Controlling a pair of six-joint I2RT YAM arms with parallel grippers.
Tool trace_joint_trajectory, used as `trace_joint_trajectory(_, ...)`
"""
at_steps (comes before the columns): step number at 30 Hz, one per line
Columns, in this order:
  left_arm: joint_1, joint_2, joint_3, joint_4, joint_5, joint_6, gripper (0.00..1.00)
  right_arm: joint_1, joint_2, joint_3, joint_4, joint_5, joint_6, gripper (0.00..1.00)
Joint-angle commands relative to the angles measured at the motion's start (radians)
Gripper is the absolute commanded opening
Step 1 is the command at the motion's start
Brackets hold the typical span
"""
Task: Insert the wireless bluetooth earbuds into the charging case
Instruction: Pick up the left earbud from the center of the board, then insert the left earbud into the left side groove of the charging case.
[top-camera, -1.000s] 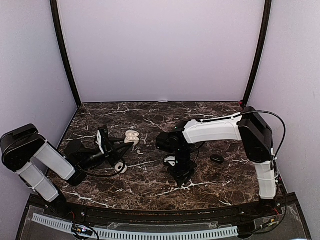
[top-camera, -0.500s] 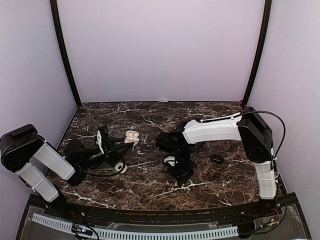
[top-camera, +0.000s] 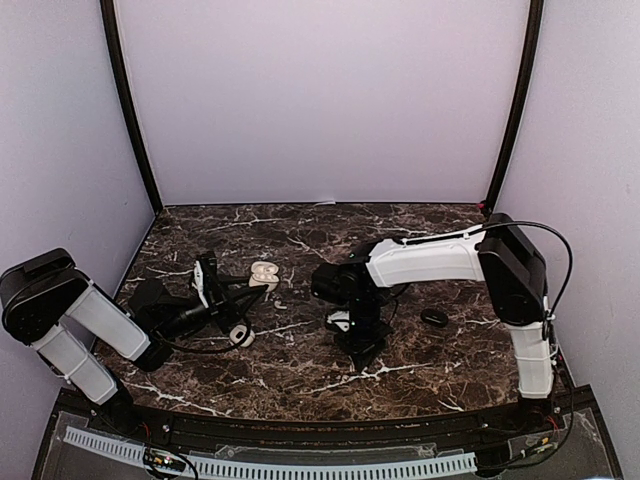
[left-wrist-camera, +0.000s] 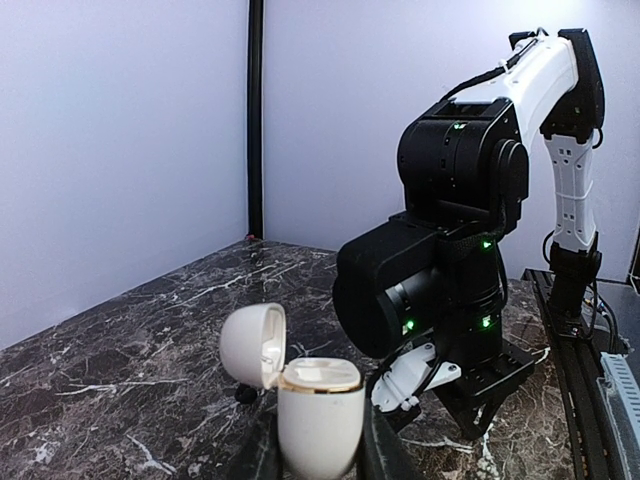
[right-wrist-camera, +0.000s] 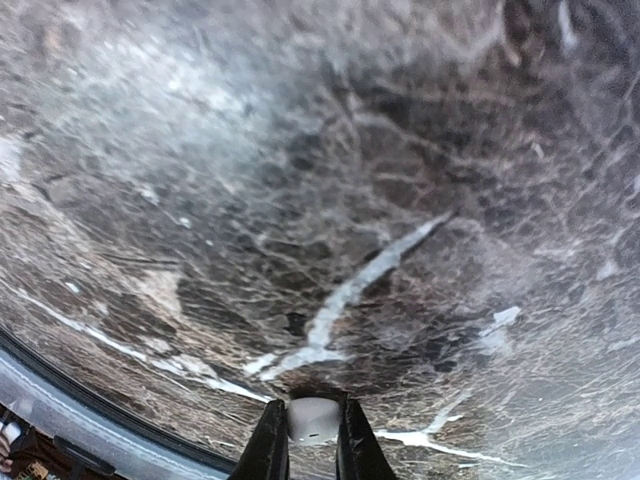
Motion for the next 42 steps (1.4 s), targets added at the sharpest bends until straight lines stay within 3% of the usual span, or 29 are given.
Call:
trace_joint_trajectory(1,0.006,-0.024,-0.003,0.015,0.004,0.000,0.12,-0.006,-0.067,-0.008,0.048,0.016,0.008,0.08)
trace_joint_trajectory(12,0.006,-0.021,-0.003,0.015,0.021,0.014,0.12,-0.006,-0.241,-0.098,0.291,0.021,0.103,0.04)
trace_joint_trajectory(19,0.005,0.011,0.000,0.065,0.073,0.009,0.12,-0.004,-0.418,-0.316,0.674,0.003,0.200,0.05)
trace_joint_trajectory(31,0.004,0.097,-0.002,0.221,0.179,-0.020,0.12,0.014,-0.694,-0.752,1.506,0.056,0.290,0.05)
trace_joint_trajectory(42,-0.001,0.138,0.017,0.257,0.247,-0.036,0.12,0.067,-0.823,-0.855,1.710,0.205,0.137,0.03)
